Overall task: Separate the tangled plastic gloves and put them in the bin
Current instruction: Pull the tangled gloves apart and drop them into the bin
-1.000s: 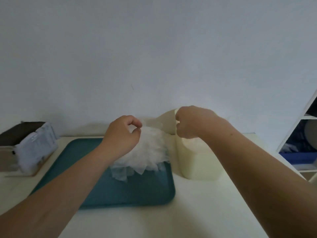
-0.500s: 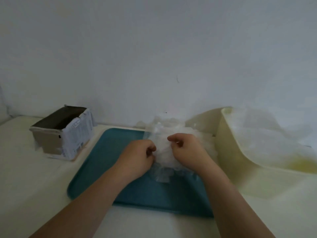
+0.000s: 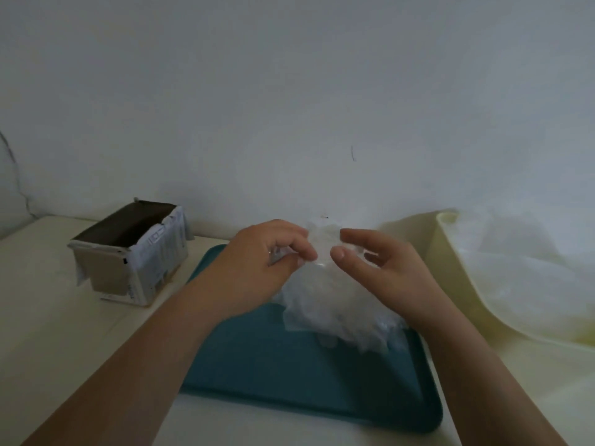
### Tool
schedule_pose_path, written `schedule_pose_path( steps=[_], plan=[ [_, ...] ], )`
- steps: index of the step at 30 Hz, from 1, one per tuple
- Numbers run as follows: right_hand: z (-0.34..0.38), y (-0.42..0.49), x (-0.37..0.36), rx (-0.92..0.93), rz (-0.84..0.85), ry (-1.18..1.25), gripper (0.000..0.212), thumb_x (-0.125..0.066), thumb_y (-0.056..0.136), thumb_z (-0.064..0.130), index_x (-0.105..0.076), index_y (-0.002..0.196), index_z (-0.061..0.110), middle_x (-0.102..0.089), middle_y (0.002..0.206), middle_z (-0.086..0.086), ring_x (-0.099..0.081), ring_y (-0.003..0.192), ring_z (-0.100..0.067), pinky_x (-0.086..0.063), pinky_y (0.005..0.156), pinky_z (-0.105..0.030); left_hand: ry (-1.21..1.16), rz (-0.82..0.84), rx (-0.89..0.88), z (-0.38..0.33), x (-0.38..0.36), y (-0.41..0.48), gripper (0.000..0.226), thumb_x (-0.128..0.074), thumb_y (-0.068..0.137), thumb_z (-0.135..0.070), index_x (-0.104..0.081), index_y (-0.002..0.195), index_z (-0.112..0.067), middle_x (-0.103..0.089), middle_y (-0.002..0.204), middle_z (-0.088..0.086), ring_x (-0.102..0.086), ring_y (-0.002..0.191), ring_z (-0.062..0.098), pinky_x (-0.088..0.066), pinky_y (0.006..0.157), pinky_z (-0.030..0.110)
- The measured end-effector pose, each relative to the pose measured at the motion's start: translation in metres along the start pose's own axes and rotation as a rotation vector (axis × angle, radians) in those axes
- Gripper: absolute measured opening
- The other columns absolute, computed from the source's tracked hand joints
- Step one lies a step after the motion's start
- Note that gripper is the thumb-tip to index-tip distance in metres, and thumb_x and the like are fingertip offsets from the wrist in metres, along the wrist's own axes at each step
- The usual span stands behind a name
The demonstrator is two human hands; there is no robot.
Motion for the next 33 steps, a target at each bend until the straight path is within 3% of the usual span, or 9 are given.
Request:
schedule_pose_path(
  steps=[4, 6, 9, 13, 16, 18, 21, 27, 33],
  plan=[
    [0.001, -0.001, -0.002, -0.09, 0.048, 0.312, 0.022, -0.08, 0.086, 0.027, -0.079, 0.103, 0.012, -0.079, 0.082, -0.007, -0.075, 0.079, -0.015, -0.059, 0.086, -0.035, -0.12, -0.091, -0.03, -0.01, 0.003, -0.002, 0.028, -0.074, 0.094, -0.005, -0.081, 0.093, -0.032, -0.075, 0.115, -0.017, -0.069, 0.112, 0.003, -0.056, 0.099, 0.028],
    [-0.001, 0.0, 0.0, -0.071, 0.021, 0.361, 0.005, -0.078, 0.089, 0.013, -0.08, 0.089, 0.008, -0.076, 0.074, -0.012, -0.07, 0.069, -0.018, -0.059, 0.075, -0.032, -0.183, -0.127, 0.038, -0.012, 0.006, -0.003, 0.032, -0.077, 0.092, -0.006, -0.079, 0.103, -0.036, -0.076, 0.113, -0.016, -0.072, 0.103, 0.007, -0.059, 0.096, 0.032],
    [-0.002, 0.001, 0.004, -0.017, -0.053, 0.317, 0.008, -0.074, 0.092, 0.008, -0.078, 0.086, 0.008, -0.074, 0.07, -0.009, -0.068, 0.067, -0.015, -0.055, 0.073, -0.022, -0.34, -0.094, 0.202, -0.01, 0.009, -0.005, 0.059, -0.083, 0.087, -0.008, -0.065, 0.13, -0.043, -0.071, 0.126, -0.015, -0.076, 0.097, 0.013, -0.062, 0.09, 0.032],
    [0.0, 0.0, 0.0, -0.049, -0.127, 0.471, 0.009, -0.071, 0.095, 0.006, -0.075, 0.103, 0.007, -0.075, 0.081, -0.012, -0.072, 0.076, -0.025, -0.064, 0.08, -0.038, -0.487, -0.071, 0.345, -0.003, 0.008, -0.005, 0.068, -0.086, 0.081, 0.0, -0.061, 0.137, -0.03, -0.079, 0.108, -0.002, -0.075, 0.105, 0.019, -0.062, 0.082, 0.028],
    [0.002, -0.002, 0.0, -0.192, 0.016, 0.501, 0.036, -0.072, 0.093, 0.032, -0.065, 0.123, 0.014, -0.078, 0.098, -0.012, -0.076, 0.087, -0.033, -0.064, 0.079, -0.045, -0.534, -0.052, 0.329, -0.006, 0.005, -0.005, 0.07, -0.081, 0.085, 0.006, -0.055, 0.143, -0.025, -0.08, 0.099, 0.007, -0.076, 0.093, 0.024, -0.062, 0.082, 0.033],
    [0.002, -0.004, 0.0, -0.275, 0.194, 0.433, 0.048, -0.072, 0.089, 0.045, -0.067, 0.121, 0.009, -0.078, 0.1, -0.014, -0.076, 0.088, -0.033, -0.063, 0.077, -0.043, -0.549, -0.049, 0.289, -0.009, 0.005, -0.004, 0.072, -0.079, 0.086, 0.006, -0.052, 0.144, -0.026, -0.08, 0.099, 0.009, -0.075, 0.09, 0.019, -0.059, 0.079, 0.033],
    [-0.001, -0.004, -0.007, -0.33, 0.266, 0.507, 0.045, -0.075, 0.087, 0.036, -0.072, 0.109, -0.003, -0.076, 0.09, -0.016, -0.07, 0.071, -0.027, -0.06, 0.065, -0.037, -0.562, -0.023, 0.275, -0.009, 0.003, -0.005, 0.071, -0.079, 0.086, 0.005, -0.052, 0.144, -0.027, -0.08, 0.101, 0.01, -0.075, 0.092, 0.021, -0.057, 0.076, 0.031],
    [-0.008, 0.003, -0.011, -0.268, -0.165, 0.525, 0.015, -0.064, 0.101, 0.016, -0.074, 0.095, 0.006, -0.058, 0.06, -0.005, -0.037, 0.041, -0.014, -0.028, 0.037, -0.02, -0.536, -0.018, 0.376, 0.003, -0.002, -0.007, 0.033, -0.076, 0.092, -0.001, -0.069, 0.122, -0.012, -0.079, 0.095, 0.014, -0.07, 0.07, 0.017, -0.06, 0.064, 0.028],
    [-0.003, -0.002, 0.011, -0.231, -0.509, 0.498, 0.022, -0.063, 0.1, 0.019, -0.065, 0.08, 0.009, -0.05, 0.055, -0.001, -0.037, 0.042, -0.013, -0.031, 0.041, -0.022, -0.229, -0.012, 0.411, 0.033, 0.011, -0.008, 0.018, -0.073, 0.093, 0.0, -0.073, 0.108, -0.011, -0.076, 0.081, 0.007, -0.073, 0.067, 0.017, -0.059, 0.062, 0.027]
  ],
)
Point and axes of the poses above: each hand's wrist, its own y-axis towards the middle knuckle, its own x-axis out of the back of the hand, z = x × y, the point moved 2 cm from there along y, towards the middle knuckle
